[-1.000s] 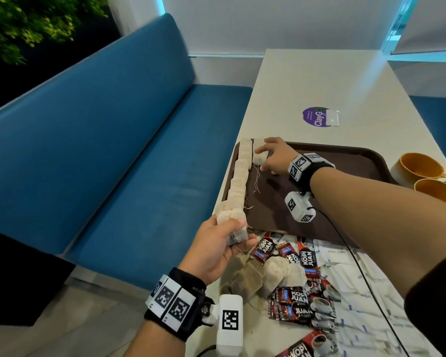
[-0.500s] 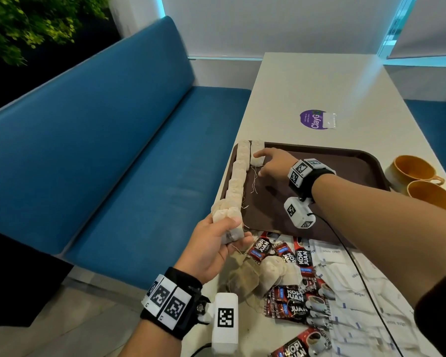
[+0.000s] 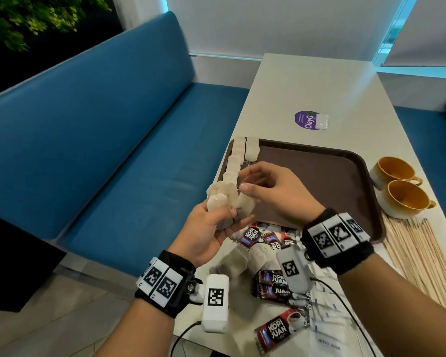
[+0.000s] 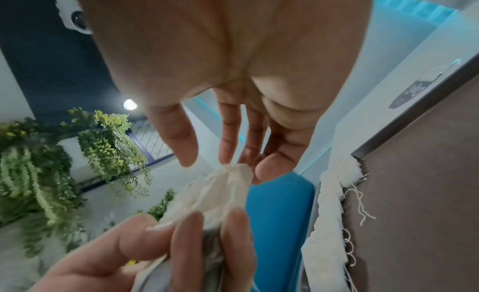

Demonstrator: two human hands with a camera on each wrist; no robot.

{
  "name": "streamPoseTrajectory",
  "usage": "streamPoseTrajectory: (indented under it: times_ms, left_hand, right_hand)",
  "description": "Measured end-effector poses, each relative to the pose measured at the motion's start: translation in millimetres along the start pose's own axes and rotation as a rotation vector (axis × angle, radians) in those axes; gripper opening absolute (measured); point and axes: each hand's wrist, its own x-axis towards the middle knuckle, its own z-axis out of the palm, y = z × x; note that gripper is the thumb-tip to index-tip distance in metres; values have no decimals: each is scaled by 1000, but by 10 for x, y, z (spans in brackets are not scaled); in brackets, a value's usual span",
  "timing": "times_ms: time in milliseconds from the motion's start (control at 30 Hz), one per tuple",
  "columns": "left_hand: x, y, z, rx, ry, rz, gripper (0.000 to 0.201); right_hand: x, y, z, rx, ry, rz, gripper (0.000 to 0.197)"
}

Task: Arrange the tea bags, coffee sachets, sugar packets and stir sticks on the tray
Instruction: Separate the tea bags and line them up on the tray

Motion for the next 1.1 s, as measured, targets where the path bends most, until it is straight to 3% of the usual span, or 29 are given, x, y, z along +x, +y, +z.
streamPoseTrajectory:
  times_ms: [167, 300, 433, 600, 700, 767, 867, 1100]
  left_hand:
    - [-76, -23, 54, -20, 10, 23, 31]
    - [-112, -57, 94, -10, 28, 24, 31]
    - [-139, -94, 70, 3, 46, 12, 33]
    - [-210, -109, 84, 123, 14, -50, 43]
    - [-197, -151, 92, 217, 27, -55, 25]
    - [-173, -186, 108, 209, 52, -46, 15]
    - [-140, -221, 134, 141, 82, -15, 17]
    - [-91, -239, 90, 74, 152, -19, 28]
  right_hand:
    - [-343, 24, -55, 162, 33, 131, 18]
    - [-508, 45, 59, 291, 85, 131, 13]
    - [-597, 79, 121, 412, 191, 117, 21]
    - [-628, 95, 92, 418, 277, 112, 29]
    - [-640, 73, 83, 391, 268, 73, 21]
    - [-642, 67, 95, 394, 272, 66, 15]
    - [-636, 80, 119, 367, 263, 65, 5]
    - [-533, 126, 112, 365, 243, 159, 17]
